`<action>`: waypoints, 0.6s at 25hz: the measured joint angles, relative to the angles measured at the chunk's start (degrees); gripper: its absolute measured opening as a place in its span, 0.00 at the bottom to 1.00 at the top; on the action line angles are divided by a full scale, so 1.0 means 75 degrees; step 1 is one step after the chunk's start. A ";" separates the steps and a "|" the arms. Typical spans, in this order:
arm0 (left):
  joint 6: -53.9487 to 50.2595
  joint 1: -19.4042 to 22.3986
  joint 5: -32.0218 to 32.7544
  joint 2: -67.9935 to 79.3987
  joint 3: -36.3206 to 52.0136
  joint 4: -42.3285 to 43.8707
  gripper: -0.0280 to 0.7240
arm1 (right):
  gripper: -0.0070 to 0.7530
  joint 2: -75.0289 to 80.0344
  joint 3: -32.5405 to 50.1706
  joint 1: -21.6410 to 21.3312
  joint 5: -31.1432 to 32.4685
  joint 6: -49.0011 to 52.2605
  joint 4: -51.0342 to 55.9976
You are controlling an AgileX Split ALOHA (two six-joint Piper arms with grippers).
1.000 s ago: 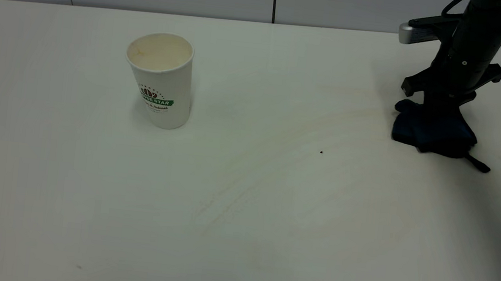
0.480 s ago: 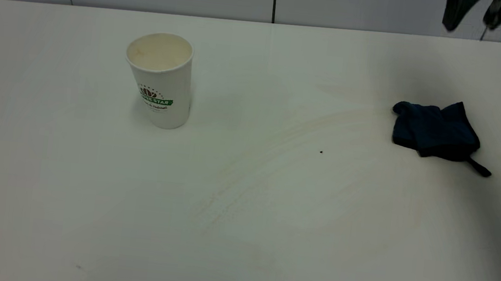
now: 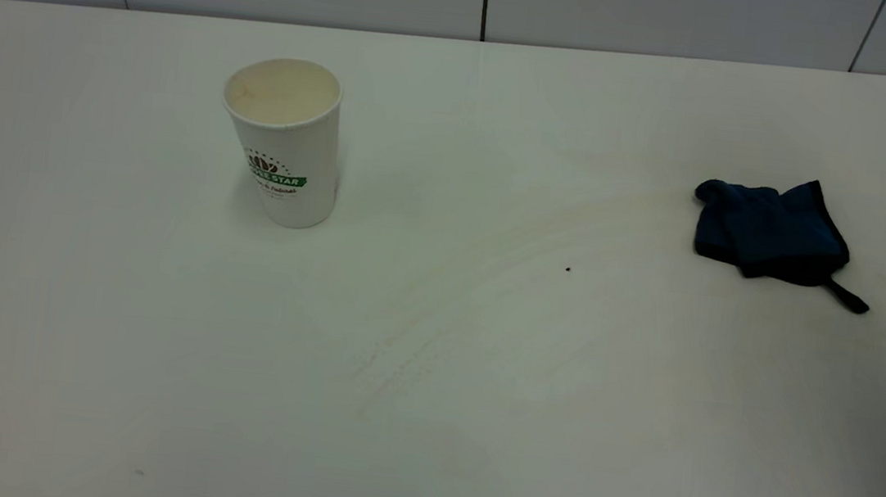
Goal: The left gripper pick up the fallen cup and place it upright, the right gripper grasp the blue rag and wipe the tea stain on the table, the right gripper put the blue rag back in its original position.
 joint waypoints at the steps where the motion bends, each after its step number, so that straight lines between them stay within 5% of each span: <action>1: 0.0000 0.0000 0.0000 0.0000 0.0000 0.0000 0.64 | 0.70 -0.0512 0.0518 0.0000 0.0007 0.0074 -0.0014; 10: 0.0014 0.0000 0.0000 0.0000 0.0000 0.0000 0.64 | 0.70 -0.4912 0.4096 0.0000 0.0104 0.0787 -0.0066; 15: 0.0014 0.0000 0.0000 0.0000 0.0000 0.0000 0.64 | 0.70 -0.6504 0.4621 0.0000 0.0123 0.0869 -0.0174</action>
